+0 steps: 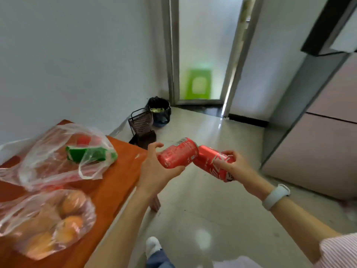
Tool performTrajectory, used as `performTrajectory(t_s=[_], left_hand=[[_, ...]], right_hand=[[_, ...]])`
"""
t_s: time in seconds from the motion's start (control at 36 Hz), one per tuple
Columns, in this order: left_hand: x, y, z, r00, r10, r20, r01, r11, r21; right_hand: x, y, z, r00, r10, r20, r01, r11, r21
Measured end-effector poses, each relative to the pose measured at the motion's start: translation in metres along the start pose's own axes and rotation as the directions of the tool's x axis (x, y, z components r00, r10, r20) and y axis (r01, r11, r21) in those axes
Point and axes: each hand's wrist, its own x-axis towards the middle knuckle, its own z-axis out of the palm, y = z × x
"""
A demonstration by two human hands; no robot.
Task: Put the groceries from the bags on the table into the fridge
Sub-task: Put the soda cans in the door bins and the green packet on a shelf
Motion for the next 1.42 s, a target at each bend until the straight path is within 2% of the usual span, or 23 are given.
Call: performTrajectory(t_s=[0.08,0.17,0.25,0.42,0.67,0.81,0.92,1.14,1.31,1.42], left_hand=[[-0.015,0.029,0.065,0.996,0.058,0.074,-0.056,0.998,-0.025],[-0.028,0.054,0.127,0.976,0.111,0.187,-0.097,0.992,-0.082],[-0.038,0.084,0.184,0.939,0.179,0.294,-0.151,0.982,-0.117],[-0.047,0.140,0.286,0.831,0.314,0.459,-0.233,0.946,-0.224],[-0.031,0.232,0.438,0.708,0.468,0.529,-0.328,0.881,-0.342],[-0.002,0.294,0.515,0.673,0.496,0.549,-0.361,0.868,-0.342],[0.026,0.349,0.560,0.679,0.523,0.516,-0.408,0.852,-0.328],[0.081,0.439,0.593,0.628,0.661,0.409,-0.561,0.750,-0.350],[0.113,0.496,0.590,0.665,0.706,0.243,-0.623,0.704,-0.342],[0.130,0.531,0.578,0.664,0.744,0.076,-0.692,0.649,-0.316]], right_hand=[[-0.037,0.035,-0.067,0.990,-0.062,-0.128,0.044,0.989,-0.140],[-0.069,0.067,-0.127,0.960,-0.072,-0.270,0.011,0.975,-0.223],[-0.097,0.092,-0.180,0.909,-0.042,-0.415,-0.024,0.988,-0.154],[-0.135,0.122,-0.269,0.739,0.007,-0.674,-0.031,0.999,-0.023],[-0.127,0.142,-0.409,0.627,0.005,-0.779,-0.036,0.999,-0.023],[-0.096,0.132,-0.495,0.626,-0.018,-0.780,-0.001,1.000,-0.024],[-0.069,0.113,-0.559,0.626,-0.112,-0.772,0.043,0.993,-0.109],[-0.013,0.056,-0.657,0.622,-0.276,-0.733,0.249,0.957,-0.149],[0.042,0.009,-0.704,0.634,-0.434,-0.640,0.461,0.877,-0.138],[0.080,-0.031,-0.729,0.594,-0.553,-0.584,0.581,0.797,-0.164]])
